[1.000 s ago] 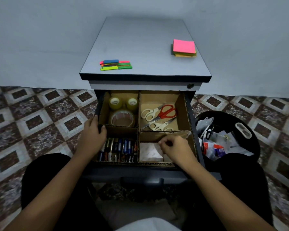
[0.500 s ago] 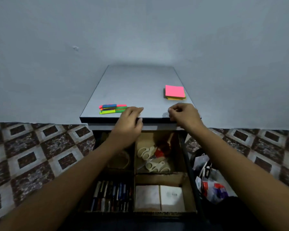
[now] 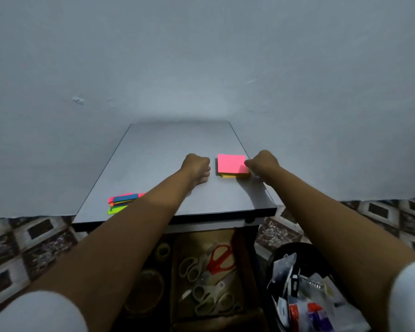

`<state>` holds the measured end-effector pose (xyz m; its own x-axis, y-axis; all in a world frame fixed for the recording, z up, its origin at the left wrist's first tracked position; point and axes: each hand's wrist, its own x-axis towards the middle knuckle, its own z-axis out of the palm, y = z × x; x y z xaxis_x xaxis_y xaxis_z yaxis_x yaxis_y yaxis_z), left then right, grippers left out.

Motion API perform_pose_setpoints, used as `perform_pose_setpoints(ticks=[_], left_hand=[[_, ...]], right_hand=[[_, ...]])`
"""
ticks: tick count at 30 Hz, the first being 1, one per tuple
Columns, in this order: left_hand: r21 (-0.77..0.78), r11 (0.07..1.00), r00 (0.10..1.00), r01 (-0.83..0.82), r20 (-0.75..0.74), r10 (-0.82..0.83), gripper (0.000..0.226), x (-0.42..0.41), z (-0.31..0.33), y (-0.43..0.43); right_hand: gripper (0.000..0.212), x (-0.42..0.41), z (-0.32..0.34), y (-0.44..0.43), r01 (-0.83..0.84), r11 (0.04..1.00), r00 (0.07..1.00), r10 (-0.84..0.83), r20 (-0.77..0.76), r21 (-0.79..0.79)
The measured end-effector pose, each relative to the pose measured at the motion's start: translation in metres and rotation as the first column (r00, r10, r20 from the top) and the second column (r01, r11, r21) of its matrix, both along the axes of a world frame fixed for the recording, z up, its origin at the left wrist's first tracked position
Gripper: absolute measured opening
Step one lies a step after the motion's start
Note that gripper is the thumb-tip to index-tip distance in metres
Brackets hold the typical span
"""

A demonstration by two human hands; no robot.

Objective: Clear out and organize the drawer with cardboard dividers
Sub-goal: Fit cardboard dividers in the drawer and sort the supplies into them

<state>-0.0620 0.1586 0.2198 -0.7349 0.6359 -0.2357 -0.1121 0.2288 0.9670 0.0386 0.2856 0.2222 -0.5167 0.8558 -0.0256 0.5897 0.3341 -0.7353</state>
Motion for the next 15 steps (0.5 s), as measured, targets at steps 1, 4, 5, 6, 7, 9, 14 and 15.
perform_pose_setpoints(ticks=[1, 4, 5, 6, 7, 9, 14, 15], left_hand=[[-0.003, 1.000, 1.000, -0.002, 0.011, 0.002, 0.032, -0.001, -0.001, 0.007], [-0.011, 1.000, 1.000, -0.026, 0.017, 0.026, 0.030, -0.003, -0.003, 0.025], [-0.018, 0.999, 0.999, -0.031, 0.017, 0.031, 0.027, -0.004, -0.002, 0.030], [-0.024, 0.999, 0.999, -0.033, 0.017, 0.033, 0.024, -0.005, -0.003, 0.034], [-0.030, 0.999, 0.999, -0.037, 0.017, 0.038, 0.022, -0.005, -0.003, 0.038], [-0.029, 0.998, 0.998, -0.053, 0.016, 0.054, 0.021, -0.006, -0.003, 0.044], [0.004, 0.998, 0.995, -0.060, 0.077, 0.059, 0.023, -0.006, -0.001, 0.047], [0.013, 0.998, 0.994, -0.054, 0.099, 0.053, 0.023, -0.005, 0.000, 0.046]], right_hand=[[0.028, -0.003, -0.002, 0.005, 0.006, 1.000, 1.000, -0.006, -0.009, -0.026], [0.027, -0.010, -0.008, 0.015, 0.020, 0.996, 0.999, -0.023, -0.037, -0.084], [0.027, -0.012, -0.008, 0.017, 0.026, 0.996, 0.999, -0.029, -0.041, -0.091], [0.027, -0.015, -0.009, 0.019, 0.031, 0.995, 0.998, -0.035, -0.044, -0.097], [0.027, -0.016, -0.009, 0.020, 0.036, 0.993, 0.998, -0.041, -0.047, -0.110], [0.027, -0.019, -0.010, 0.023, 0.040, 0.987, 0.997, -0.051, -0.066, -0.158], [0.026, -0.020, -0.007, 0.023, 0.077, 0.953, 0.993, -0.101, -0.068, -0.293], [0.027, -0.020, -0.006, 0.023, 0.087, 0.942, 0.990, -0.119, -0.080, -0.326]])
